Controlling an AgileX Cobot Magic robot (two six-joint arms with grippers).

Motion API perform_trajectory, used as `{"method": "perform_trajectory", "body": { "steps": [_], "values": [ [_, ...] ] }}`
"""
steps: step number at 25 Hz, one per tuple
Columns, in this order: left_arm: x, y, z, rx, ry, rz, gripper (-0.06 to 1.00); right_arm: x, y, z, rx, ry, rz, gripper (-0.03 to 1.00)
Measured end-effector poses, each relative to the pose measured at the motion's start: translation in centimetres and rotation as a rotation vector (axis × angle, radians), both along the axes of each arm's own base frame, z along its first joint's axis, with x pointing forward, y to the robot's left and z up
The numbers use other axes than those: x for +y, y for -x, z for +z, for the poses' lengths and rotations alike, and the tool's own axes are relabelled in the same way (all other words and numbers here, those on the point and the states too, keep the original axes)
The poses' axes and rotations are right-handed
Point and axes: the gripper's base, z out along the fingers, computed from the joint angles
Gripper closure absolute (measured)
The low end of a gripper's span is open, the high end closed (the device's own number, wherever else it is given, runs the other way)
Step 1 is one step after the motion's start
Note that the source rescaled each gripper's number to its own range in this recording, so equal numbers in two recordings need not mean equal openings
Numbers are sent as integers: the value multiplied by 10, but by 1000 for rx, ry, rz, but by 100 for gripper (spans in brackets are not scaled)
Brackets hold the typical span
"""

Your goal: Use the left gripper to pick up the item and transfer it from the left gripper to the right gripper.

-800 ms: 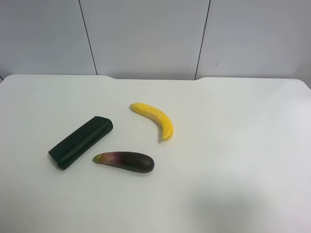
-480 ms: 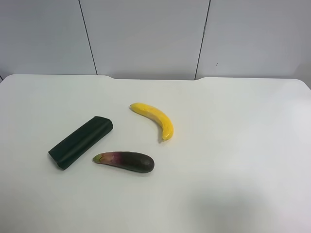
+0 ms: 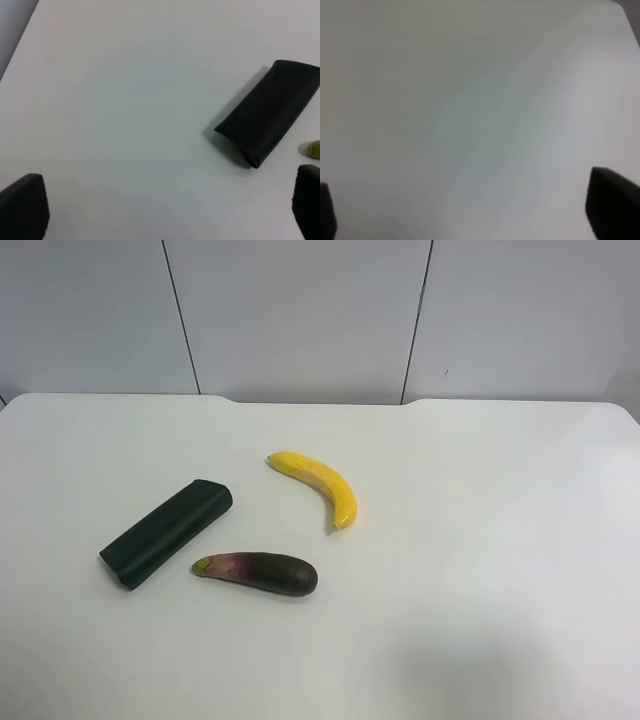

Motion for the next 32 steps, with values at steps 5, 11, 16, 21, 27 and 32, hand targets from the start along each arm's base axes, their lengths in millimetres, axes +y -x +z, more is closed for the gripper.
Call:
{"method": "perform_trajectory", "body": {
  "steps": [5,11,16,21,27,32],
  "values": [
    [-3,-7,7,58,35,-21,-6,0,0,0,0,0,0,-3],
    [-1,-43,33,309,1,-75,-6,0,0,0,0,-1,0,-3],
    [0,-92,27,568,-14,-132,-6,0,0,0,0,-1,0,-3],
    [-12,-136,3,766,-91,-261,-6,0,0,0,0,-1,0,-3],
    [-39,-175,-24,817,-226,-406,-6,0,0,0,0,-1,0,-3],
    [-58,-201,-49,827,-273,-470,-6,0,0,0,0,-1,0,-3]
  ]
}}
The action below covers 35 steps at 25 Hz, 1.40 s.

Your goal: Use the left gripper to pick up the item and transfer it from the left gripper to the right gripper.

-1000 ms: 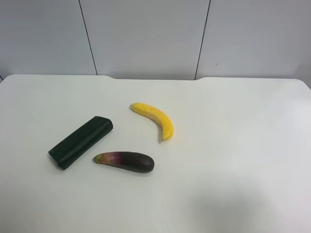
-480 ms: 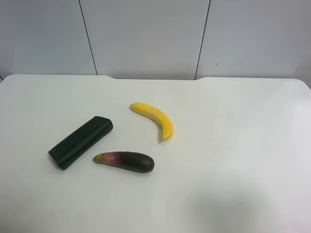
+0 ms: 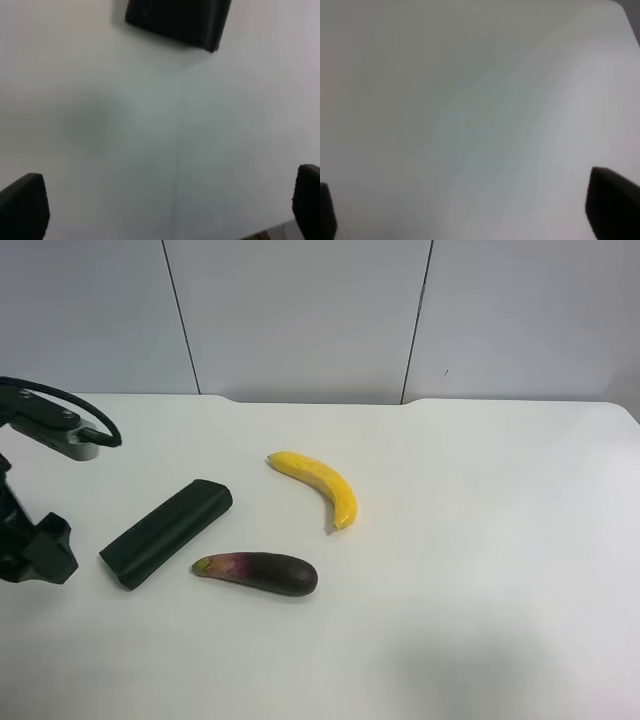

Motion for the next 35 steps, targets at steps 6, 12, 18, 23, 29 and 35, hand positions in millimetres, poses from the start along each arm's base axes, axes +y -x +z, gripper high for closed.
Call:
{"method": "perform_trajectory", "body": {
  "steps": [6,12,18,23,29,35],
  "values": [
    [-11,-27,-20,19,-9,-16,-6,0,0,0,0,0,0,-3],
    [-19,-50,-35,29,-8,-21,-6,0,0,0,0,0,0,-3],
    [-25,-56,-49,42,25,-42,-6,0,0,0,0,0,0,-3],
    [-29,-62,-58,36,45,-68,-6,0,0,0,0,0,0,-3],
    [-31,-69,-73,46,46,-64,-6,0,0,0,0,0,0,-3],
    [-34,-76,-84,22,53,-64,-6,0,0,0,0,0,0,-3]
  ]
}}
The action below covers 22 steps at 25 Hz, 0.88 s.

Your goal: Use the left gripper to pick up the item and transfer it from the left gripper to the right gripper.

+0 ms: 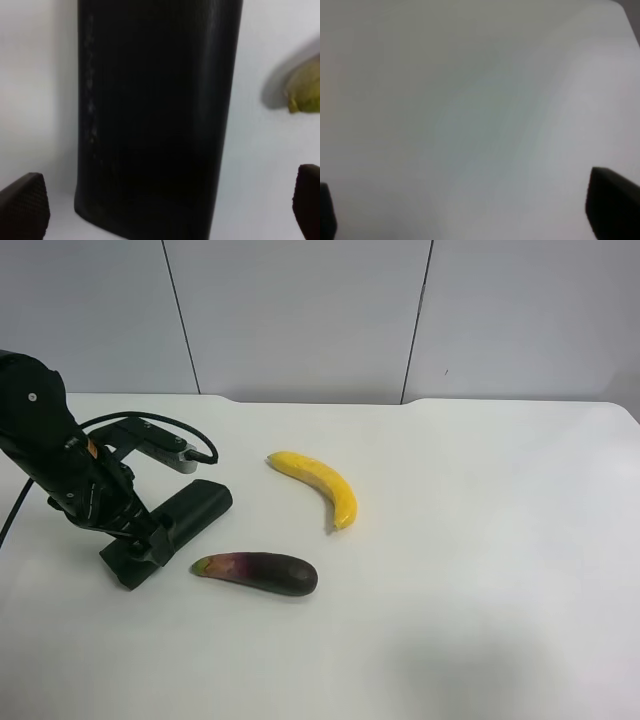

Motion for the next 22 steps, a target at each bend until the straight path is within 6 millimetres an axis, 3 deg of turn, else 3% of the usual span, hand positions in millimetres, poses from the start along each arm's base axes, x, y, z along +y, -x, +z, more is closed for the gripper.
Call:
{"method": "perform_trajectory", "body": {
  "steps": [17,19,22],
  "values": [
    [-2,-10,-38,29,-23,-12,-3,0,0,0,0,0,0,-3],
    [-3,-10,-38,26,-22,-11,9,0,0,0,0,0,0,-3],
    [-3,-10,-39,27,-22,-10,44,0,0,0,0,0,0,-3]
  ]
}}
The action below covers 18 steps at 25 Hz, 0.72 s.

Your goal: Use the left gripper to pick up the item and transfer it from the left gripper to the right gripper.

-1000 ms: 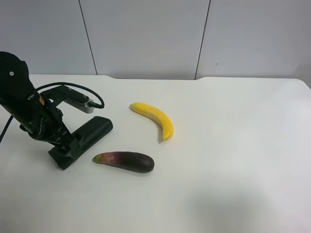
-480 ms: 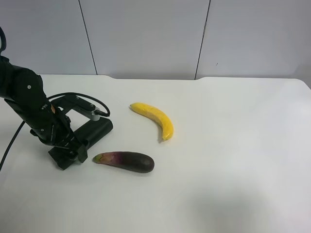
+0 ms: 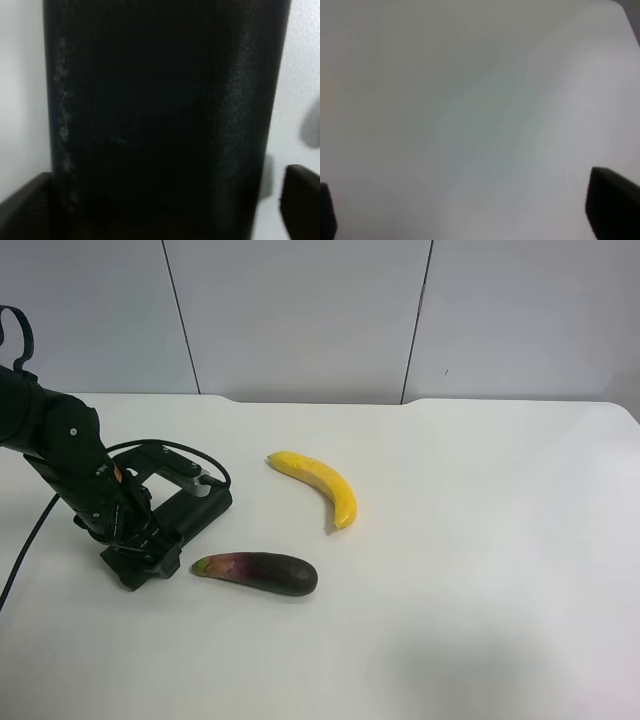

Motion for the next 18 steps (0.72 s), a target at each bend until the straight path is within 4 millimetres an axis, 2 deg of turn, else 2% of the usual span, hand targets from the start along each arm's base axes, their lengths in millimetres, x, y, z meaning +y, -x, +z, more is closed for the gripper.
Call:
{"method": "perform_trajectory", "body": {
  "steps": [2,3,7,10,18],
  "values": [
    [0,0,0,1,0,0,69,0,0,0,0,0,0,-3],
    [0,0,0,1,0,0,77,0,0,0,0,0,0,-3],
    [0,-1,1,0,0,0,78,0,0,0,0,0,0,-3],
    [-2,-7,10,5,-14,-14,79,0,0,0,0,0,0,-3],
    [-6,-28,83,22,-54,-26,83,0,0,0,0,0,0,-3]
  ]
}}
